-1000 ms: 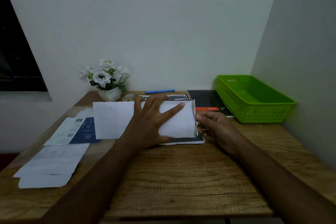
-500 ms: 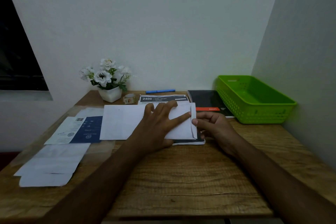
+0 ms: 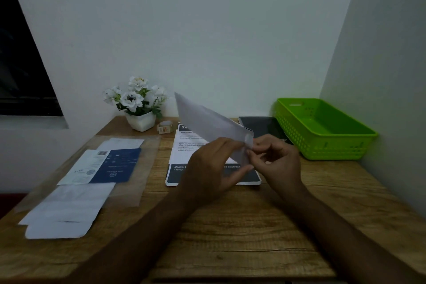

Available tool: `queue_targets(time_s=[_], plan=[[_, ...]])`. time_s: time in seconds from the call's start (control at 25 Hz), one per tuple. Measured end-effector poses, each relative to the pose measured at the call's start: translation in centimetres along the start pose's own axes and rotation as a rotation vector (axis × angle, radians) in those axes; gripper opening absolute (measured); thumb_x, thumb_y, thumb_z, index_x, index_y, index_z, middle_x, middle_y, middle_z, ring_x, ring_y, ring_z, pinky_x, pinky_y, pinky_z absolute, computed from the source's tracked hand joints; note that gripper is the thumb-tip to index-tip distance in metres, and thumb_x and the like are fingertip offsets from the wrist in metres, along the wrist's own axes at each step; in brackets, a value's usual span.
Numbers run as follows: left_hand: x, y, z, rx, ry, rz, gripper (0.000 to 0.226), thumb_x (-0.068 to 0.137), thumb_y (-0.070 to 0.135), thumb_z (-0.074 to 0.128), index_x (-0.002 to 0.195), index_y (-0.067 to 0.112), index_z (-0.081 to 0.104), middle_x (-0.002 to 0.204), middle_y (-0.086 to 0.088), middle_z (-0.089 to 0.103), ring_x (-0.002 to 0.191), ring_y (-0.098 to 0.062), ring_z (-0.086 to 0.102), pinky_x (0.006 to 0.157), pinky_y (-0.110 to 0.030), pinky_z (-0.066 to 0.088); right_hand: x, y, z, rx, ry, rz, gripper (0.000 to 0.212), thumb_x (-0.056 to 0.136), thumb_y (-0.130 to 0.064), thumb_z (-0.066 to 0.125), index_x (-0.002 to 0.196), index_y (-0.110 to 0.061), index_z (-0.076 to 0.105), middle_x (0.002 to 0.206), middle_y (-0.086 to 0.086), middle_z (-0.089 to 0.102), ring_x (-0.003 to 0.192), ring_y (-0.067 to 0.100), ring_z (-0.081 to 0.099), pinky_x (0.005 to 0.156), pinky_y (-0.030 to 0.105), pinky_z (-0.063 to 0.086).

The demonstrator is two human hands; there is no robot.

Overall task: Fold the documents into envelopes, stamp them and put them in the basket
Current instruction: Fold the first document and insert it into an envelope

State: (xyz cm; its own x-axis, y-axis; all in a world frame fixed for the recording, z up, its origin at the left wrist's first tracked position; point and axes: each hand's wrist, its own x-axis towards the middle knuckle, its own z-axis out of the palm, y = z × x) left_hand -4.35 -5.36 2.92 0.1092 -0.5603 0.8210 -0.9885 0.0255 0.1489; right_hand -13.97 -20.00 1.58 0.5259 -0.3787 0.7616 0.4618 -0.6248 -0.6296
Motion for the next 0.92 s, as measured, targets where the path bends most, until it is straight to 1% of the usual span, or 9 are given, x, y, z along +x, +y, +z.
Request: queue_targets(time_s=[0.08,0.16,0.28,0.4,0.52,0.64,0.76,0.84,0.92], plan=[[-0.1,0.4,0.0,-0.247,0.045,-0.149,0.037,0.079,0.037,0.071,0.103,0.009,0.067,0.101,-0.001,0.070,0.092,-0.008,0.065,0.076,-0.018,0.054,-0.3,-0.5,0.3,-0.098,-0.024,-0.143,0.011,0.074,-0.011,0.074,0.082,-0.015,0.068,0.083,-0.005,0.064,0.077,0.007,0.062,0.054,0.022,0.050],[-0.2,0.4,-0.1,-0.442,0.133,-0.322,0.024,0.080,0.028,0.071,0.096,0.011,0.068,0.092,0.006,0.069,0.084,-0.002,0.067,0.070,-0.013,0.053,-0.7,-0.7,0.7,-0.182,-0.091,-0.217,0.013,0.075,-0.009,0.073,0.084,-0.018,0.069,0.086,-0.001,0.063,0.080,0.010,0.061,0.058,0.026,0.050],[0.1,-0.5,0.0,-0.550,0.213,-0.562,0.019,0.080,0.016,0.071,0.096,0.004,0.071,0.087,-0.001,0.073,0.078,-0.007,0.070,0.067,-0.021,0.056,-1.0,-0.6,1.5,-0.433,-0.168,-0.308,0.016,0.075,-0.008,0.074,0.091,-0.011,0.074,0.091,0.002,0.066,0.089,0.015,0.059,0.077,0.034,0.047],[0.3,-1.3,0.2,-0.615,0.233,-0.734,0.026,0.081,0.015,0.070,0.103,0.001,0.069,0.088,-0.010,0.074,0.071,-0.013,0.071,0.060,-0.021,0.057,-0.8,-0.4,1.8,-0.643,-0.193,-0.418,0.032,0.071,-0.008,0.074,0.101,-0.018,0.075,0.098,0.000,0.068,0.098,0.014,0.056,0.087,0.036,0.035],[0.8,-2.1,-0.4,-0.786,0.306,-0.830,0.023,0.084,0.009,0.066,0.106,0.006,0.067,0.080,0.000,0.073,0.068,-0.016,0.072,0.053,-0.019,0.055,-0.5,-0.3,1.1,-0.652,-0.184,-0.413,0.039,0.069,-0.002,0.069,0.103,-0.021,0.074,0.104,-0.001,0.069,0.104,0.014,0.056,0.090,0.036,0.033],[0.9,-3.7,-1.8,-0.804,0.298,-0.809,0.022,0.087,0.006,0.062,0.107,0.016,0.065,0.082,0.004,0.073,0.074,-0.015,0.072,0.056,-0.022,0.057,0.2,-0.2,0.2,-0.518,0.101,-0.228,0.045,0.073,0.002,0.058,0.113,-0.015,0.067,0.115,0.002,0.063,0.112,0.015,0.054,0.096,0.036,0.039],[0.5,-5.4,-3.0,-0.789,0.213,-0.803,0.020,0.090,0.006,0.057,0.098,0.022,0.066,0.079,0.009,0.074,0.073,-0.010,0.071,0.056,-0.026,0.058,1.0,0.6,-1.6,-0.265,0.437,0.097,0.049,0.091,-0.014,0.055,0.138,-0.010,0.042,0.137,0.005,0.045,0.125,0.012,0.044,0.100,0.021,0.039],[0.1,-6.3,-3.5,-0.832,0.192,-0.824,0.019,0.091,0.006,0.055,0.100,0.017,0.067,0.080,0.009,0.074,0.073,-0.009,0.070,0.058,-0.028,0.059,1.7,1.3,-2.9,-0.070,0.479,0.386,0.052,0.100,-0.029,0.050,0.146,-0.015,0.030,0.144,0.004,0.040,0.126,0.016,0.045,0.102,0.032,0.043],[-0.2,-6.9,-3.6,-0.886,0.197,-0.845,0.018,0.092,0.008,0.054,0.101,0.015,0.067,0.083,0.008,0.074,0.074,-0.009,0.069,0.057,-0.028,0.058,2.1,2.0,-4.1,-0.007,0.376,0.609,0.054,0.101,-0.038,0.043,0.148,-0.017,0.027,0.144,0.010,0.044,0.120,0.022,0.053,0.098,0.042,0.047]])
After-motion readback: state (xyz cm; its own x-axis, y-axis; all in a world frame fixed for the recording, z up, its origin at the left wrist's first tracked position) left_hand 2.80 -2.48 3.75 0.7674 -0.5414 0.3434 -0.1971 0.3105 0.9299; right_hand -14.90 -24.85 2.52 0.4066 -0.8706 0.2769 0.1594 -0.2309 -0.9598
